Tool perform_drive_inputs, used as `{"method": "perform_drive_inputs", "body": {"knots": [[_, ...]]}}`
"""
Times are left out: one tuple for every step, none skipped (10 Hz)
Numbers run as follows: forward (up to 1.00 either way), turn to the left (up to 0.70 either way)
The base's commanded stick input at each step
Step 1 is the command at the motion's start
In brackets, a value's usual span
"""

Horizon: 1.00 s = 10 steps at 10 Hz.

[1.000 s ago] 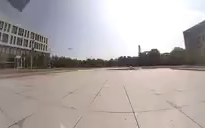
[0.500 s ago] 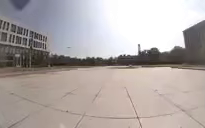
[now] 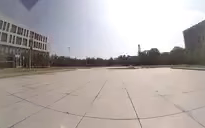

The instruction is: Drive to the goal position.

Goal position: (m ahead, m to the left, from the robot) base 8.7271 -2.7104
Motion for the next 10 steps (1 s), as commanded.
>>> {"method": "perform_drive_inputs", "body": {"knots": [[0.04, 0.0], [0.04, 0.0], [0.04, 0.0], [0.04, 0.0], [0.04, 0.0], [0.09, 0.0], [0.35, 0.0], [0.62, 0.0], [0.7, 0.0], [0.7, 0.0]]}}
